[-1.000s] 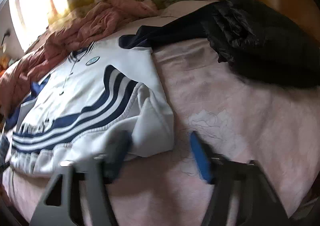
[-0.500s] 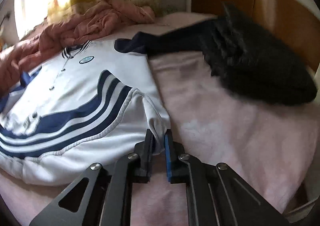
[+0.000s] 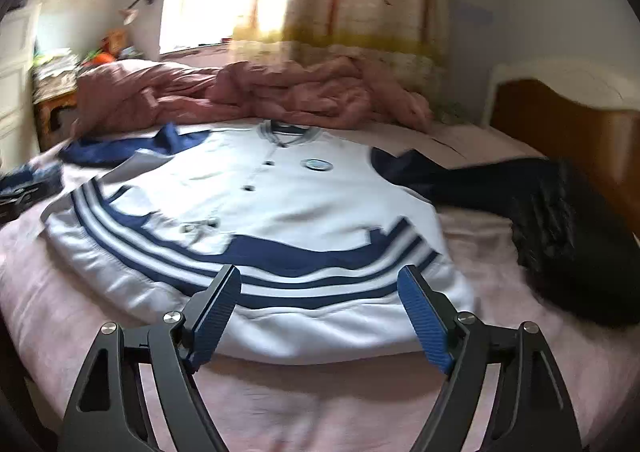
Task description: Fold large clothes
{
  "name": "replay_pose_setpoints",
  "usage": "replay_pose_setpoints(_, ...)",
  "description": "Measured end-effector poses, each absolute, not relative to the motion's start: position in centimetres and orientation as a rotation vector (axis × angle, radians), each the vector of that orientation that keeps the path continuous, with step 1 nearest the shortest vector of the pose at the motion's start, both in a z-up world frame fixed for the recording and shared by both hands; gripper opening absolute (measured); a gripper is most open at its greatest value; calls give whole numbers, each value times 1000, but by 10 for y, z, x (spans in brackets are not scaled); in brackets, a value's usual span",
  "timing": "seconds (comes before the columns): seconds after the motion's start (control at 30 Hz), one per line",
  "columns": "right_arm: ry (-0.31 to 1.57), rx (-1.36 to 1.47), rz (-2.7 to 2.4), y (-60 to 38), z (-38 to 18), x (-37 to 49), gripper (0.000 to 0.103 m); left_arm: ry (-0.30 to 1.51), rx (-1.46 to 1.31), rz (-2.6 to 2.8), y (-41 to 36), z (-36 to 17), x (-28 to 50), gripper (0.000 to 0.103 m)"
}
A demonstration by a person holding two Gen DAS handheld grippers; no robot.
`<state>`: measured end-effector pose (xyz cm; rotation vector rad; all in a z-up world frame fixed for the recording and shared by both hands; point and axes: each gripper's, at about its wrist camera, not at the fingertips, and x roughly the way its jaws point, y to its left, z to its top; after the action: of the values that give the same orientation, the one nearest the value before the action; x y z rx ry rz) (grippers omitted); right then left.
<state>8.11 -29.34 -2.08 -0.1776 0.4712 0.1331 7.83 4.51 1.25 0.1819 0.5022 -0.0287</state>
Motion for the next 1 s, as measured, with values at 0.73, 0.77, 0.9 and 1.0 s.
replay_pose_setpoints(0.73,643,-585,69,-238,-85,91,87,806,324,-136,6,-55,113,90)
replay_pose_setpoints(0.77,664,-543,60,-246,-84,96,88,814,296,-119,12,-56,118,90)
replay_pose_setpoints(0.9,643,-537,-36,-266,-79,116,89,835,235,-33,29,-61,132,89)
replay_pose_setpoints(1.0,585,-655,-159,-270,-82,134,89,845,194,-52,36,-64,138,73)
